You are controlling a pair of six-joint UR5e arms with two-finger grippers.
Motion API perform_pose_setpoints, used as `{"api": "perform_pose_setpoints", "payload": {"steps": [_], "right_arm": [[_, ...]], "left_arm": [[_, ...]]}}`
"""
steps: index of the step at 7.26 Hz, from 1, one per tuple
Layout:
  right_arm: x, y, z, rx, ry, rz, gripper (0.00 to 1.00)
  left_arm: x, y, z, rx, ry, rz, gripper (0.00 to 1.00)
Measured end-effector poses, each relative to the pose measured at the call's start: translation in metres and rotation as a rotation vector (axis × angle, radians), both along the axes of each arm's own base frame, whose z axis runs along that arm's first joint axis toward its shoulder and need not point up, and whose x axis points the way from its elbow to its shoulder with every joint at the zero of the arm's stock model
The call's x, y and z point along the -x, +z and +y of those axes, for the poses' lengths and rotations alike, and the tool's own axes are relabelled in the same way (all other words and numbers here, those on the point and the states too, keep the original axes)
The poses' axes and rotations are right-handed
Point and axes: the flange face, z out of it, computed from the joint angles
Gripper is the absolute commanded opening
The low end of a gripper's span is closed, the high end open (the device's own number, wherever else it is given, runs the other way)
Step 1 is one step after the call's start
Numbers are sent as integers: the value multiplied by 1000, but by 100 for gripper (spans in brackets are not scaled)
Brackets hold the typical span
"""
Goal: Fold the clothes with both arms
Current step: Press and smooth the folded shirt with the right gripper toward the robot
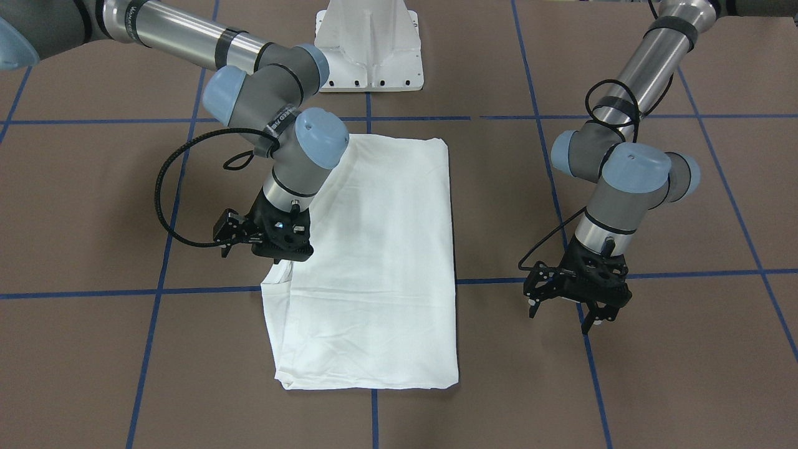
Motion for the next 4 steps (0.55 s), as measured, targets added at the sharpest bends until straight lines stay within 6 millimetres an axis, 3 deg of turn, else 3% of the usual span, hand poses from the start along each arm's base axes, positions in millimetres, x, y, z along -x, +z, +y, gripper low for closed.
{"api": "perform_pose_setpoints", "payload": {"steps": [2, 4], "right_arm": [[12, -38, 34, 16, 61, -131, 100], [49, -48, 87, 54, 94, -190, 100]], "left_arm": [[0, 0, 0, 0, 1, 0, 100], [-1, 0, 0, -1, 1, -1, 100]]}}
